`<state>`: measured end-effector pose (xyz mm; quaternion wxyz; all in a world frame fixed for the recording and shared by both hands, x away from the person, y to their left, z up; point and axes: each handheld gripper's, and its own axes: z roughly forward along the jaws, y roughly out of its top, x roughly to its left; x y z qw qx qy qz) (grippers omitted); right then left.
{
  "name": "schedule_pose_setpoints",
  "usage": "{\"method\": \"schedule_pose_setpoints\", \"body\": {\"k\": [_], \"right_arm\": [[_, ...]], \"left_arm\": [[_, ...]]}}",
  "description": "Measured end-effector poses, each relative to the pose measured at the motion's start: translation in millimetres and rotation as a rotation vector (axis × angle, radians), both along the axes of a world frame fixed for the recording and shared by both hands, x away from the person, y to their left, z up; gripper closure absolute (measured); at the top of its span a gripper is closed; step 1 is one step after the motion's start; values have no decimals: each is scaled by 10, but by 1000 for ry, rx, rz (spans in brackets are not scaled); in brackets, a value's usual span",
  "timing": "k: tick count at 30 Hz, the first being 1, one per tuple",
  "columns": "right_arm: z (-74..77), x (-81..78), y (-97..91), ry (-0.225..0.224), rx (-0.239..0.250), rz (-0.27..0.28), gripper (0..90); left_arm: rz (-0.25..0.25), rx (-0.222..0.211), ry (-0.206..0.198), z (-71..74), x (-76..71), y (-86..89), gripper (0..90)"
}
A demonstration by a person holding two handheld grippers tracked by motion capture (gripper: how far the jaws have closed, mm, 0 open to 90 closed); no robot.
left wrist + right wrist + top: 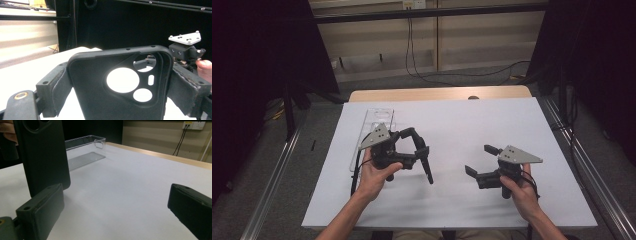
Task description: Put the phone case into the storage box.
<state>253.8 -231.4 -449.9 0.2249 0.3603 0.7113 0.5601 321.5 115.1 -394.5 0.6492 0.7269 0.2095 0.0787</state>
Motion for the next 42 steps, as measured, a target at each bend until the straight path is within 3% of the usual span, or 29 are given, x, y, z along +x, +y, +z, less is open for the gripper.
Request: {"method": "schedule_pose_setpoints", "body": {"k": [6, 11, 12, 13, 15, 16, 19, 21, 23, 25, 31, 33, 41, 42], "right_arm": [[-4, -43, -114, 2, -3, -58, 6], [-19, -87, -204, -27, -28, -126, 9], [-24, -93, -221, -18, -20, -138, 9], [-29, -101, -244, -17, -19, -145, 9], [-34, -121, -278, -23, -27, -169, 8], [-37, -131, -302, -28, -28, -174, 5], [-39, -176, -361, -34, -34, -193, 0], [-39, -205, -399, -46, -46, -200, 0], [-38, -238, -432, -40, -42, -210, 0], [-41, -269, -474, -40, -44, -224, 0], [-65, -363, -607, -56, -50, -312, 0], [-77, -391, -650, -58, -44, -320, 0], [-118, -445, -741, -67, -5, -346, 0], [-122, -446, -746, -69, -6, -340, 0]], "left_arm": [[21, 20, -9, 17, -3, 29, 131], [75, 6, -6, 23, -5, 38, 131], [61, 29, -14, 30, 0, 63, 131], [90, 13, -10, 32, -8, 52, 131], [89, -12, -6, 38, -4, 63, 130], [99, 12, -12, 47, 6, 93, 130], [115, -16, 12, 45, 25, 117, 129], [126, 10, 0, 48, 41, 155, 129], [132, -13, 5, 48, 41, 155, 129], [141, -3, 7, 60, 30, 160, 129], [166, 12, -4, 77, 39, 189, 129], [170, 27, -9, 83, 41, 209, 129], [199, 4, 3, 128, 52, 235, 129], [199, 10, -11, 137, 60, 250, 129]]}}
